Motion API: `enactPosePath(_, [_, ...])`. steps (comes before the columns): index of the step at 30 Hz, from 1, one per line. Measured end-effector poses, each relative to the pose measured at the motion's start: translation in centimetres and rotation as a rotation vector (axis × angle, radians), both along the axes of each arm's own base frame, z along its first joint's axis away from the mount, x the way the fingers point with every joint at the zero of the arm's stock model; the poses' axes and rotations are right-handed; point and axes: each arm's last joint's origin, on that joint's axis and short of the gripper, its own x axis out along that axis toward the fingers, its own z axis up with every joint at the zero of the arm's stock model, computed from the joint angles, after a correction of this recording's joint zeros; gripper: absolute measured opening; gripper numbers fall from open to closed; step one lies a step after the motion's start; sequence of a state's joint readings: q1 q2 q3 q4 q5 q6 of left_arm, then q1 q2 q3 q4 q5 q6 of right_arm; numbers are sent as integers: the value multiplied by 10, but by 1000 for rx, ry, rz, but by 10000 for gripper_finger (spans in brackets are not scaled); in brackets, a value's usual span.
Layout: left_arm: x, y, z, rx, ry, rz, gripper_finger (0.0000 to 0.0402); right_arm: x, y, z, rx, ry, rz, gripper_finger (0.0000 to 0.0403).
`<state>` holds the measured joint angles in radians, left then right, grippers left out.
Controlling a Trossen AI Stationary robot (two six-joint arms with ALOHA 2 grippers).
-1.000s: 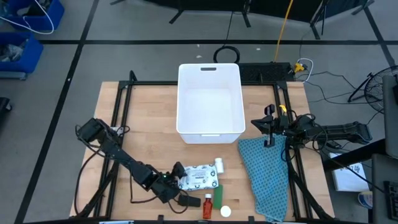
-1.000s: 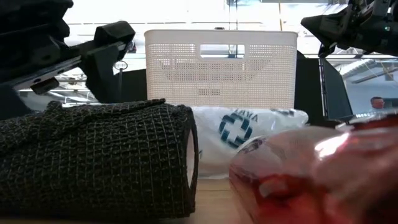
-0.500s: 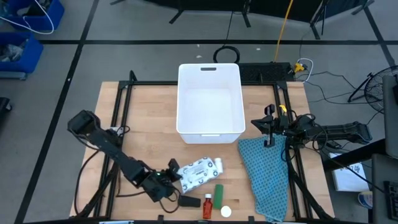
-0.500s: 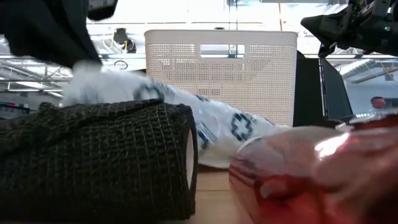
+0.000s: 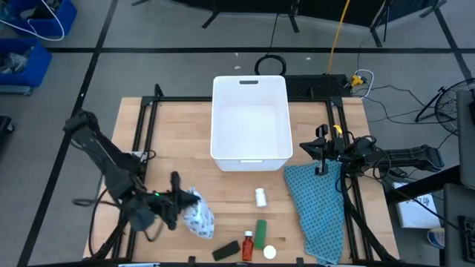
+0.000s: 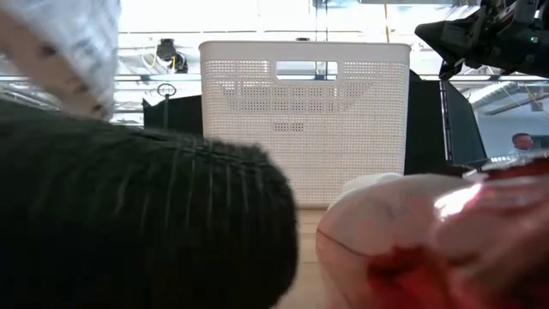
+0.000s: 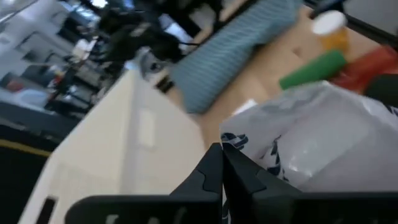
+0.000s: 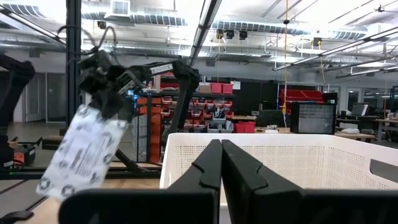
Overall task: Pick & place medical supplies in basket/bin
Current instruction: Put the white mailer bag into the white bin
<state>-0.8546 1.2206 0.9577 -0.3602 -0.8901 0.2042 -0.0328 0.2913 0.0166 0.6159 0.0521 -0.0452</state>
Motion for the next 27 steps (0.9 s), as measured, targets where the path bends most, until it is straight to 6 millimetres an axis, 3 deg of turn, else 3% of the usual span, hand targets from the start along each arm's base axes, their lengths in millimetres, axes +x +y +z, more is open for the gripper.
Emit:
enactPosePath(8, [-36,43,22,-72,-48,181,1,0,0,0,0,0,0,0])
enactPosePath(15, [-62,85,36,-235,-135,341,0,0,0,0,0,0,0,0])
enactPosePath(20, [-80,107,30,-331,-207,401,0,0,0,0,0,0,0,0])
enactPosePath(27, [-94,123,8,-421,-278,465,0,0,0,0,0,0,0,0])
